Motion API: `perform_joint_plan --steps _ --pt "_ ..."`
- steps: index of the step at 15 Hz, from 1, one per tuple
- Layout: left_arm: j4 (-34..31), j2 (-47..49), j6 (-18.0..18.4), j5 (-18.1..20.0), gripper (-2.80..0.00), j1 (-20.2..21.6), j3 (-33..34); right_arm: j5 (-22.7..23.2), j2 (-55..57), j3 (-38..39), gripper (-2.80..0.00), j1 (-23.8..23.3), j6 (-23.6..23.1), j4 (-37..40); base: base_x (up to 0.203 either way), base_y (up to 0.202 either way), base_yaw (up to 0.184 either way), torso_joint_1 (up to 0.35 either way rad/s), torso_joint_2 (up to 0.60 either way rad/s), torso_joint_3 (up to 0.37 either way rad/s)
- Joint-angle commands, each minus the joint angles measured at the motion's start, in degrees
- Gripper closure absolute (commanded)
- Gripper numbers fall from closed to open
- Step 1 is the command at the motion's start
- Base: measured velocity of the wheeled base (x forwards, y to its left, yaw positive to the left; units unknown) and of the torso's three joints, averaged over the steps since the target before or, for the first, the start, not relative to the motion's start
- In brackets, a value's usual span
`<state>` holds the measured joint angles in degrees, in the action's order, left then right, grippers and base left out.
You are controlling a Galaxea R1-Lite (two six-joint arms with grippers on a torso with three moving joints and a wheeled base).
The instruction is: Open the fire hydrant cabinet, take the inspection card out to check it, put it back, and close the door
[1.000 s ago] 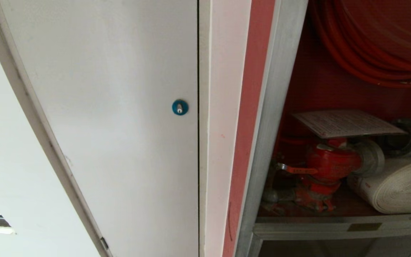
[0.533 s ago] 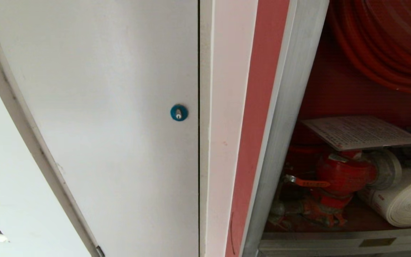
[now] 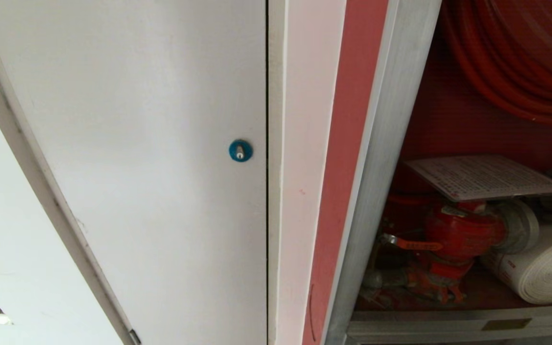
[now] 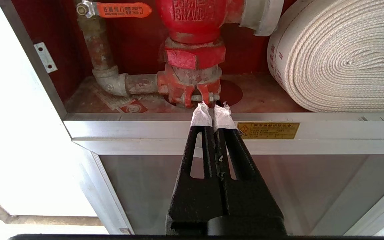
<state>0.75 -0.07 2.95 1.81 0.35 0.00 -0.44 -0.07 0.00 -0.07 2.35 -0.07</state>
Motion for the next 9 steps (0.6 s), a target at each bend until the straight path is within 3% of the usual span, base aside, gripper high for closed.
perform_joint_plan --steps 1,9 --pt "0.04 -0.01 0.04 0.03 0.0 0.09 0.44 0.0 -0.1 0.0 0.0 -0.01 0.03 -0.01 0.0 0.0 0.0 0.0 0.0 0.0" --pt "0.04 -0.01 0.04 0.03 0.0 0.0 0.44 0.0 -0.1 0.0 0.0 0.04 0.03 -0.01 0.0 0.0 0.0 0.0 0.0 0.0"
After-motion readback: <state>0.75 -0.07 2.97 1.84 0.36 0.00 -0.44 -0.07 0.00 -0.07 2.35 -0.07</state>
